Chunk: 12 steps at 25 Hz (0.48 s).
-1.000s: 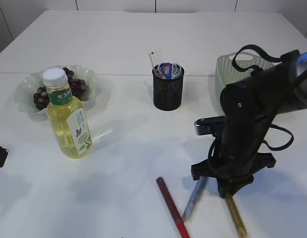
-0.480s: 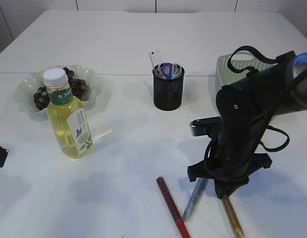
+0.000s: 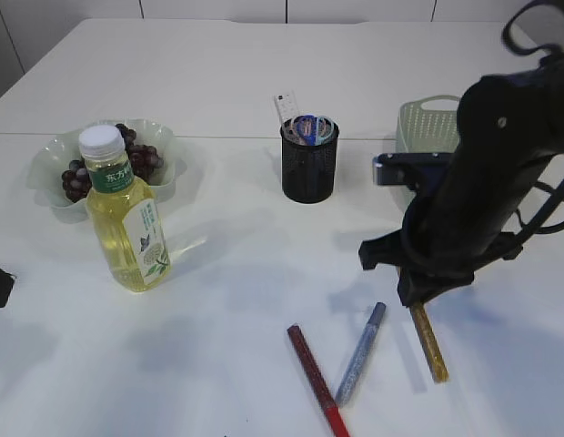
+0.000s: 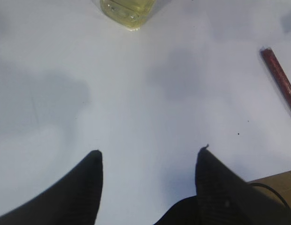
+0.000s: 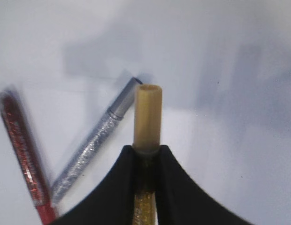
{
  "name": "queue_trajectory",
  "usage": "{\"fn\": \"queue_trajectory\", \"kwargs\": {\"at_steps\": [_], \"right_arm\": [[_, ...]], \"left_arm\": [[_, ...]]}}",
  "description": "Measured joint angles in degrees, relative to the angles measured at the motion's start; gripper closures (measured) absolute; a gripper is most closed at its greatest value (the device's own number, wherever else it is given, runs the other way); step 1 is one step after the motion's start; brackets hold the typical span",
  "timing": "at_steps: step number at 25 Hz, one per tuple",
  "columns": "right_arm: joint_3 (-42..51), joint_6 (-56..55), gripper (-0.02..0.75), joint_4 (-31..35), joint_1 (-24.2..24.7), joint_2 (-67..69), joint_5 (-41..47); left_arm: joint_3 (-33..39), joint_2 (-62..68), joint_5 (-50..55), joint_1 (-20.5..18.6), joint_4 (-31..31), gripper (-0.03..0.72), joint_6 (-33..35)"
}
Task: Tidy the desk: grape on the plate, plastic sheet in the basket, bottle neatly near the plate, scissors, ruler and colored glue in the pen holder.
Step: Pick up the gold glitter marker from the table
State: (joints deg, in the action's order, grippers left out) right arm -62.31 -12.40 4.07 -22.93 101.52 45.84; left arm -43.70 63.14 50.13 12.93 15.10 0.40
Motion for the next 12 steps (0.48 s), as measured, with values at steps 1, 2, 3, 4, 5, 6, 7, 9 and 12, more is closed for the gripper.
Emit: {"fn": "queue_trajectory", "kwargs": {"at_steps": [1, 2, 3, 4, 5, 6, 7, 9, 12], "right_arm": [[-0.44, 1.99, 0.638, 1.87, 1.25, -0.81, 0.12], [-1.17, 4.3, 0.638, 4.43, 2.59, -1.55, 0.24], [-2.18, 6.42, 0.638, 7.39, 4.0, -1.96, 0.35], [-3.11, 9.31, 0.638, 10.12, 5.24, -2.21, 0.47], [-4.36, 12.4, 0.638, 13.8, 6.72, -2.21, 0.45], [-5.65, 16.2, 0.638, 17.85, 8.16, -2.21, 0.49], [-6.8, 19.45, 0.638, 22.13, 9.33, -2.21, 0.63], [-9.62, 27.44, 0.639, 30.32, 11.93, -2.21, 0.63], [-13.57, 39.32, 0.639, 42.4, 14.64, -2.1, 0.06]], "left_arm": [[0.0, 0.0, 0.0, 0.0, 0.0, 0.232, 0.0], [0.0, 0.0, 0.0, 0.0, 0.0, 0.232, 0.0], [0.0, 0.0, 0.0, 0.0, 0.0, 0.232, 0.0], [0.0, 0.0, 0.0, 0.0, 0.0, 0.232, 0.0], [0.0, 0.0, 0.0, 0.0, 0.0, 0.232, 0.0], [0.0, 0.0, 0.0, 0.0, 0.0, 0.233, 0.0], [0.0, 0.0, 0.0, 0.0, 0.0, 0.233, 0.0], [0.0, 0.0, 0.0, 0.0, 0.0, 0.234, 0.0], [0.0, 0.0, 0.14, 0.0, 0.0, 0.235, 0.0]]}}
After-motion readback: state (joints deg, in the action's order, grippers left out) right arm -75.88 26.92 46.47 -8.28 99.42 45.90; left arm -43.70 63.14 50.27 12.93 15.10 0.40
